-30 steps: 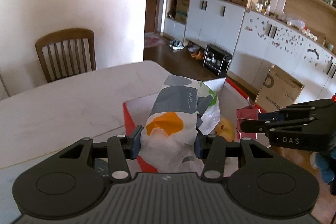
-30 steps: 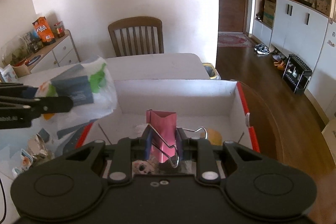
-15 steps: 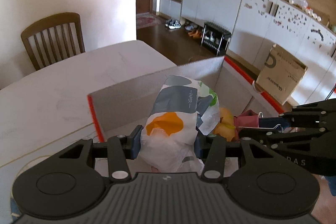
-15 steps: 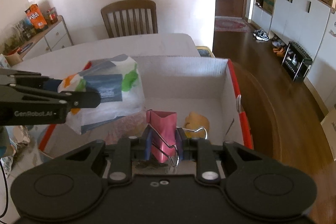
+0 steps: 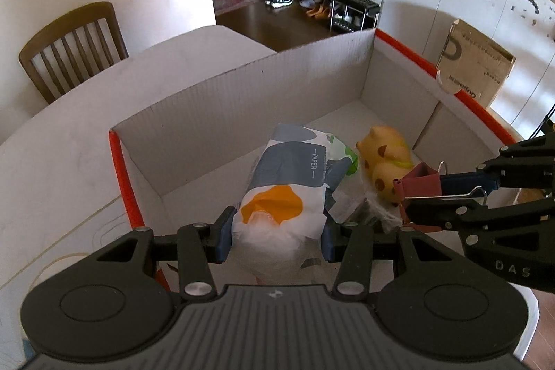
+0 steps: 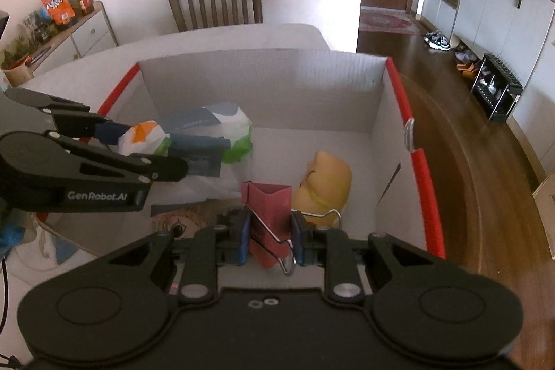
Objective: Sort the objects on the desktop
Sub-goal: 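Lower into the box and open left tool on the pack while right tool releases the clip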
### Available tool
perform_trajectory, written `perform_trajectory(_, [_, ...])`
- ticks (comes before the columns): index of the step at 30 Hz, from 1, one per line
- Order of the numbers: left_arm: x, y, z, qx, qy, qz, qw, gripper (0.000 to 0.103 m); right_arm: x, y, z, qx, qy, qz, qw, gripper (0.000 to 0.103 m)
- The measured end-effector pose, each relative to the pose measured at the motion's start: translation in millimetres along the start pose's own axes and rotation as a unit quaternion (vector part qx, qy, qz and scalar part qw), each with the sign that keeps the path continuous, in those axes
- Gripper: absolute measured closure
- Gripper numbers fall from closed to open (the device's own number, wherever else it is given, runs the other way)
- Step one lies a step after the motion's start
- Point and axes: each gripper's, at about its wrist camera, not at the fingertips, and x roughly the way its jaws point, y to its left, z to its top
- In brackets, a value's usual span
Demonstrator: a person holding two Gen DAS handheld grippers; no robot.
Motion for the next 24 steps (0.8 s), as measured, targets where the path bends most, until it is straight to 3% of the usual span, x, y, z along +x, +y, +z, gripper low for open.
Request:
perform_trajectory(16, [9.6,-2.4,0.8,0.009,0.023,-0.008,0.9997,0.053,19.3,-1.9,2.5,0.006,0.024,-0.010,1.000,0.079])
perform_trajectory(24, [5.0,-6.1,-2.8,0.019,0.017,-0.003,0.9997,0.034,19.6,-3.6,2.7,0.007,0.023,-0.016,1.000,0.072])
